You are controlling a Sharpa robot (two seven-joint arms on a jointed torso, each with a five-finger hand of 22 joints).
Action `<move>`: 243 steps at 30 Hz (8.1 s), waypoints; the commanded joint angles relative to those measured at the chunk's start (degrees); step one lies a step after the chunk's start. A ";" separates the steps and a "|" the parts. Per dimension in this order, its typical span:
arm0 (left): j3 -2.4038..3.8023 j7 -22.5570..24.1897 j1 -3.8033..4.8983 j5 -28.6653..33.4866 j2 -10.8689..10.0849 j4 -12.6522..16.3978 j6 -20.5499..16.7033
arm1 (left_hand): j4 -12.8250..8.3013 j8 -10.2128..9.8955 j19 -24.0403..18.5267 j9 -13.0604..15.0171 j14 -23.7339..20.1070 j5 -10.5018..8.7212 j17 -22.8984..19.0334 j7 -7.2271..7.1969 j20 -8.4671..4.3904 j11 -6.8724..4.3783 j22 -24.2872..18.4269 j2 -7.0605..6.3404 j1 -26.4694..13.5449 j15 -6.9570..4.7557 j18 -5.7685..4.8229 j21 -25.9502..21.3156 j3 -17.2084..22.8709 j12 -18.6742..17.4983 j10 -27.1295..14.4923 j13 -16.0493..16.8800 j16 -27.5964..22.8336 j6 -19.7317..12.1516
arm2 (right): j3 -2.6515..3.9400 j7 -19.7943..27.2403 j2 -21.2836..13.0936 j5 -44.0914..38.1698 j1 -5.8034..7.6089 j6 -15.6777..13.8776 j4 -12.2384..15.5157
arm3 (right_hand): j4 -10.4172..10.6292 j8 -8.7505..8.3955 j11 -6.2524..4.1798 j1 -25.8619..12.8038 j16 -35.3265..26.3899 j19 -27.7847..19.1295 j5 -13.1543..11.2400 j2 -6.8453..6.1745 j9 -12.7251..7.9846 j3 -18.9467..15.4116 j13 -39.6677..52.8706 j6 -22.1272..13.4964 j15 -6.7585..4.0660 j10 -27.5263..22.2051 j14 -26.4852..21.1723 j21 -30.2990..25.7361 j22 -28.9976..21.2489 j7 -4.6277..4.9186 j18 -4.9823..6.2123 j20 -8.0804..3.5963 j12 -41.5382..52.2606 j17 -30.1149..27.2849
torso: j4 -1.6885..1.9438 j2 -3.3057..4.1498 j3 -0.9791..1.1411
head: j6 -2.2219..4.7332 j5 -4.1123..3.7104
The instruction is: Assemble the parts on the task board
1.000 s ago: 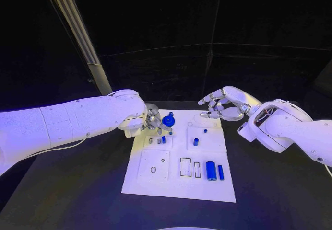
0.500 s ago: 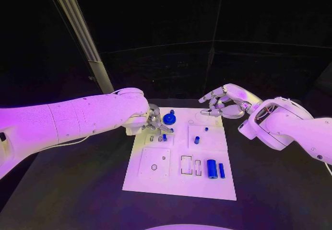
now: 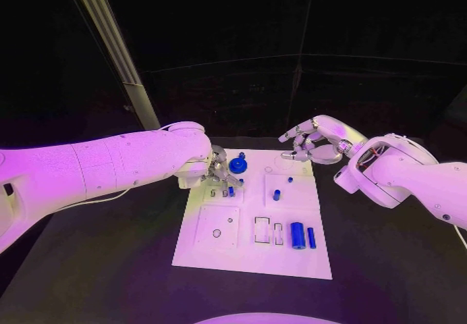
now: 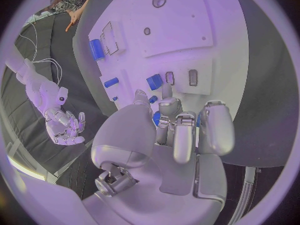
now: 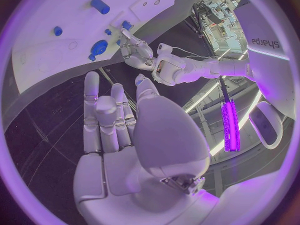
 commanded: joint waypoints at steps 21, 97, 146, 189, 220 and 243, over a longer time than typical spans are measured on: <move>-0.30 -0.03 -0.01 1.84 0.62 -0.15 3.24 | -0.58 1.84 0.59 1.87 5.96 -0.31 15.08 -0.06 0.01 -0.25 1.01 0.56 1.80 -0.40 -0.58 0.88 0.26 0.91 0.72 0.96 0.18 -1.27 | 0.05 0.42 0.11 0.18 0.11 -0.27 -0.41 | 0.21 0.32 0.10 0.27 -0.30 0.59 0.12 0.51 0.09 -0.16 -0.13 -0.37 0.01 -0.34 -0.16 -0.23 -0.07 -0.09 0.30 -0.02 0.28 0.04 | 0.01 0.02 0.02 | -0.53 -0.03; -0.75 1.93 -3.20 -10.32 -7.30 9.93 -13.50 | -12.17 6.80 2.40 11.15 5.96 0.05 15.08 -0.64 -0.48 -0.97 7.49 -10.90 1.26 -0.99 -1.56 4.17 58.32 2.24 3.75 5.02 0.18 -5.51 | 0.02 -1.07 1.14 0.18 0.08 2.36 -2.41 | 1.52 0.93 0.28 0.55 -1.54 0.66 0.45 0.67 0.06 -1.00 -1.30 -1.00 0.18 -1.08 -0.88 -1.01 -0.51 0.07 0.24 0.08 1.03 -1.17 | -0.03 0.05 0.00 | -1.25 0.69; -0.74 -0.36 -3.22 -10.22 -6.51 9.14 -6.41 | -11.29 7.38 2.59 11.85 5.96 0.00 15.08 -0.97 -0.62 -1.19 7.84 -10.65 -2.68 -1.15 -1.62 4.28 58.60 2.65 4.23 5.41 0.18 -4.70 | 0.02 -1.18 1.68 0.18 0.08 2.91 -2.79 | 1.70 1.04 0.29 0.60 -1.56 0.71 0.32 0.76 0.06 -1.12 -1.42 -1.07 0.18 -1.10 -0.87 -1.08 -0.55 0.06 0.25 0.10 1.23 -1.17 | -0.08 0.06 0.05 | -1.99 0.78; -0.72 -0.11 -3.17 -10.00 -4.39 6.01 -5.22 | -3.00 6.13 3.20 11.70 5.96 -0.10 15.08 -1.68 -1.06 -1.69 9.11 -13.42 -17.70 -1.60 -1.84 4.63 46.44 3.88 5.44 6.92 0.18 -1.34 | 0.02 -1.43 1.81 -0.12 0.08 3.31 -2.84 | 1.83 1.79 0.40 2.13 -1.99 0.93 -2.20 0.63 0.05 -2.13 -2.61 -1.77 0.26 -1.69 -1.06 -1.65 -0.85 0.16 0.25 0.16 2.25 -1.48 | -0.03 0.02 0.03 | -2.12 0.44; 3.01 4.19 -1.27 -6.09 -7.55 8.32 -12.41 | 0.09 5.01 2.70 11.73 5.96 -0.06 15.08 -1.46 -1.12 -1.54 8.06 -13.22 -15.42 -1.55 -1.57 3.65 34.97 1.02 3.58 3.64 0.18 -1.96 | 0.02 -1.72 1.63 -0.12 0.07 3.64 -3.10 | 2.94 2.61 0.57 0.55 -2.22 1.16 -4.25 1.30 0.07 -4.01 -3.56 -2.29 0.43 -2.01 -1.13 -2.15 -1.12 0.29 0.26 0.33 3.57 -1.62 | -0.05 0.04 0.02 | -1.47 0.12; 4.52 3.43 0.69 -3.95 -0.12 -14.07 4.07 | -0.56 0.97 1.71 8.95 5.96 -0.03 15.08 0.12 0.00 -0.17 6.36 -10.11 -7.76 -0.37 -1.13 2.00 25.19 -2.04 0.90 -0.05 0.18 -3.84 | 0.01 -1.83 2.27 -0.12 0.06 3.95 -3.35 | 2.74 2.92 0.52 0.74 -2.01 1.30 -4.00 1.75 0.09 -4.25 -3.85 -2.37 0.39 -2.10 -0.96 -2.24 -1.17 0.24 0.28 0.33 4.00 -1.33 | -0.26 0.31 -0.10 | -0.31 1.06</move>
